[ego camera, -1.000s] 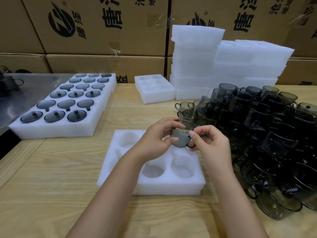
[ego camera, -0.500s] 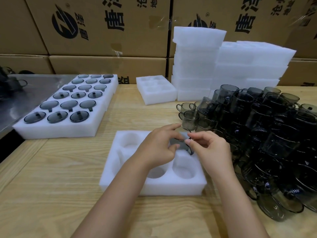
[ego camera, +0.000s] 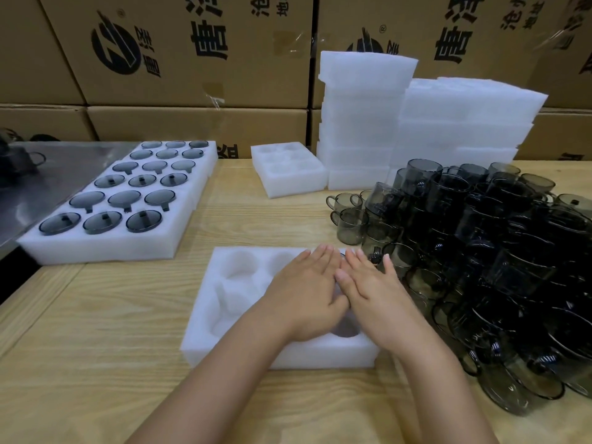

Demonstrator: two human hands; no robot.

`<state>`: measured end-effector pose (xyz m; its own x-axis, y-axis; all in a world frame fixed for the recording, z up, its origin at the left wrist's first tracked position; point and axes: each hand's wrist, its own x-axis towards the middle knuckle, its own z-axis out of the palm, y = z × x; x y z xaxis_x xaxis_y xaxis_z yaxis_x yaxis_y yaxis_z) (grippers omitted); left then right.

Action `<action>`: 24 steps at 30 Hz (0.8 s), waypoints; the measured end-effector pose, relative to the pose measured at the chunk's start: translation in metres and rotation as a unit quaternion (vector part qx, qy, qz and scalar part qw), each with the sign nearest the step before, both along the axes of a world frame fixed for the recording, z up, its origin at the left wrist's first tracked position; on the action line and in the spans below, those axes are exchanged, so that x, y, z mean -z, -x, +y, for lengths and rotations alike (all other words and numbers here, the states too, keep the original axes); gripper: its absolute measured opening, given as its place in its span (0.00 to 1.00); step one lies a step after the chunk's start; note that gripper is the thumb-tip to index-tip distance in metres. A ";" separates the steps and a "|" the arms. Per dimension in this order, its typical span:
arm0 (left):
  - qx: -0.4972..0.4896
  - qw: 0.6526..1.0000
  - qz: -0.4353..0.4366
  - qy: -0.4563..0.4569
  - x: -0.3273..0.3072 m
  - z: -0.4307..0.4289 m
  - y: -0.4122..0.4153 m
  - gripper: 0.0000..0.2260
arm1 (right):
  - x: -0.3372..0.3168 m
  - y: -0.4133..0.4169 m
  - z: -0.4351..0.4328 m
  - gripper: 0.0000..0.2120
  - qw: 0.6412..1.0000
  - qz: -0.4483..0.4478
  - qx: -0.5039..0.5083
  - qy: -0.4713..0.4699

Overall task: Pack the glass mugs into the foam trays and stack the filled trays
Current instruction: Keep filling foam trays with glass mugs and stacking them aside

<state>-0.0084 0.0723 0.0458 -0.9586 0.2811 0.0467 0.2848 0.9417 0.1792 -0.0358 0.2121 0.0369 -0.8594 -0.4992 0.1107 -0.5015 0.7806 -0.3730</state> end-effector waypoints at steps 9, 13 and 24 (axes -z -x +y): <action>0.000 0.998 -0.053 -0.030 -0.012 -0.003 0.001 0.29 | -0.001 -0.005 0.000 0.24 0.999 -0.026 0.015 0.045; -0.077 0.970 0.055 -0.225 -0.031 -0.052 -0.006 0.18 | -0.002 -0.004 -0.002 0.21 0.997 0.009 0.029 0.068; -0.187 0.671 0.011 -0.717 0.028 -0.128 -0.011 0.29 | -0.007 -0.003 0.001 0.10 0.962 0.017 0.121 0.245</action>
<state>0.0026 -0.0554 0.0176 -0.9443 -0.3281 0.0274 0.0942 -0.1895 0.9774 -0.0327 0.2126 0.0438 -0.9356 -0.1647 0.3123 -0.3454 0.6108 -0.7125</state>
